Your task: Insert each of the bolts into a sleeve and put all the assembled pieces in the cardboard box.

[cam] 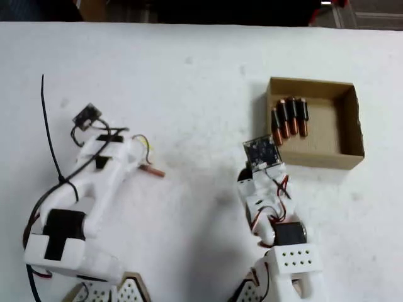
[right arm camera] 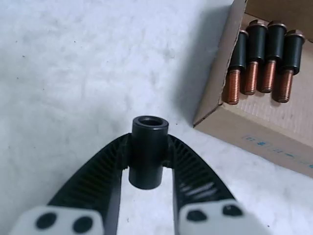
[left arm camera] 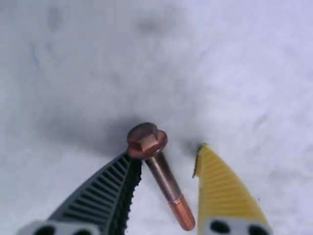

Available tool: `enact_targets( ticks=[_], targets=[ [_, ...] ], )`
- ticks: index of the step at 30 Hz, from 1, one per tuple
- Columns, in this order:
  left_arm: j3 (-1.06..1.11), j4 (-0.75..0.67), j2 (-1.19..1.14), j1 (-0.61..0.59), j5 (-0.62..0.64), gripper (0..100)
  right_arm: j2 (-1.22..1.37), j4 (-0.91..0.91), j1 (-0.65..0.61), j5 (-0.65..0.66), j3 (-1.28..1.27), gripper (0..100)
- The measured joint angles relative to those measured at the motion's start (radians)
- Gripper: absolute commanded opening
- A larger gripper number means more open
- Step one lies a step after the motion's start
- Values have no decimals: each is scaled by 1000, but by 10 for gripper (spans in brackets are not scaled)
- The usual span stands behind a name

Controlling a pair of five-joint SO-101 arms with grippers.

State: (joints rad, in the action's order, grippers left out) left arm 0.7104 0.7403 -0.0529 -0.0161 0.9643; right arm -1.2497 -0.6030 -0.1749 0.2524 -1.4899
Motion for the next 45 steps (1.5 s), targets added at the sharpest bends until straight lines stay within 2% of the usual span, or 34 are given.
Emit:
enact_targets(
  ticks=[2,8,11,20,24,29,34,42,45],
  targets=[
    [-2,0,0,0,3,25,0,0,0,0,0,16],
    [-6,0,0,2,3,24,0,0,0,0,0,16],
    [-9,0,0,2,-41,24,0,0,0,0,0,16],
    [-11,6,0,2,-304,24,0,0,0,0,0,16],
    [-49,80,-3,2,-423,24,0,0,0,0,0,16],
    [-109,218,-14,2,-674,23,0,0,0,0,0,16],
    [-115,247,-17,0,-907,23,0,0,0,0,0,16],
    [-94,244,-17,0,-1083,23,0,0,0,0,0,16],
    [-78,241,-17,0,-1120,23,0,0,-49,0,-8,16]
  ],
)
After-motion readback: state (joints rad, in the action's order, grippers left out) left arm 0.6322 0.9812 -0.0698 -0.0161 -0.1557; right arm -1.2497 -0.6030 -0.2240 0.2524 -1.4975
